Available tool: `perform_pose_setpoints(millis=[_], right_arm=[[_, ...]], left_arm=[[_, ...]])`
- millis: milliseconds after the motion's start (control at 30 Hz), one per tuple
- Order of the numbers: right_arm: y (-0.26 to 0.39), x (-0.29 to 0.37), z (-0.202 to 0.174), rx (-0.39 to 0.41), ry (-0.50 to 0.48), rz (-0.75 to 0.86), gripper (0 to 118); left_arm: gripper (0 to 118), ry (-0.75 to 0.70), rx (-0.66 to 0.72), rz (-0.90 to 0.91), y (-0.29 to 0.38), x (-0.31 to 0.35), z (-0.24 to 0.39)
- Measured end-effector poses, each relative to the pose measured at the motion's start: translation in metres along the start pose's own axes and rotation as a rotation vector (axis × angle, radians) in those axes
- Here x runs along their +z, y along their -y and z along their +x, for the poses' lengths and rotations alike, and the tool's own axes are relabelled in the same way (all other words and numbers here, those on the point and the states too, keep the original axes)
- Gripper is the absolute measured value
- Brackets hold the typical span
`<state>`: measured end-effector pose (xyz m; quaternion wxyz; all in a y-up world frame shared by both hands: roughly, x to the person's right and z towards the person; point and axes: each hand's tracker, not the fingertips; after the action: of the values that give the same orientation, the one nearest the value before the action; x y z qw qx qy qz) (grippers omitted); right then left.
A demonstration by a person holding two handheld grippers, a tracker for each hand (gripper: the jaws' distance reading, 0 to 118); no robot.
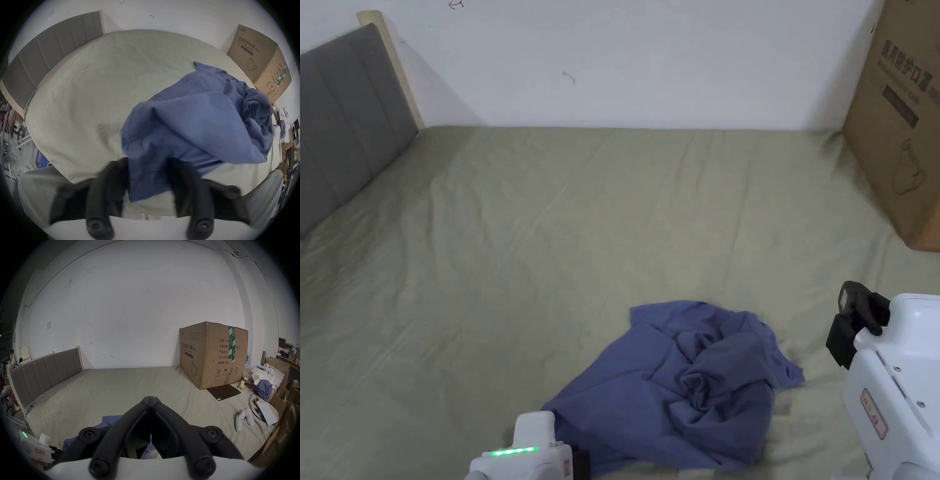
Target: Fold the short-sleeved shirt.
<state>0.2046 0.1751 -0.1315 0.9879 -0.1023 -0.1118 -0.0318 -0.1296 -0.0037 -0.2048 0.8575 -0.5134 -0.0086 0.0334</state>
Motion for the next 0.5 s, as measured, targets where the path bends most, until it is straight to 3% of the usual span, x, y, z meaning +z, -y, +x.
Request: perform_pose_setpoints(millis=[67, 100, 200, 233, 333, 433, 500], right_arm=[[0.003, -0.009, 0.002, -0.012, 0.000, -0.036, 0], [0.005, -0.015, 0.005, -0.022, 0.000, -0.062, 0], [0.017, -0.042, 0.012, -0.043, 0.021, -0.165, 5], [0.021, -0.053, 0.015, -0.048, 0.017, -0.207, 25], [0.039, -0.096, 0.026, -0.088, -0.021, -0.388, 63], [0.062, -0.138, 0.033, -0.106, -0.011, -0.520, 113], [0.076, -0.164, 0.038, -0.092, -0.030, -0.551, 117]], left_arm=[[8, 0.037, 0.000, 0.027, -0.002, 0.005, -0.003], [3, 0.048, 0.016, 0.036, -0.003, 0.007, -0.005], [3, 0.150, 0.102, 0.055, -0.011, 0.016, -0.017], [3, 0.167, 0.117, 0.079, -0.013, 0.023, -0.019], [3, 0.221, 0.128, 0.122, -0.025, 0.041, -0.022], [3, 0.250, 0.107, 0.159, -0.034, 0.055, -0.019], [3, 0.262, 0.099, 0.168, -0.041, 0.058, -0.016]])
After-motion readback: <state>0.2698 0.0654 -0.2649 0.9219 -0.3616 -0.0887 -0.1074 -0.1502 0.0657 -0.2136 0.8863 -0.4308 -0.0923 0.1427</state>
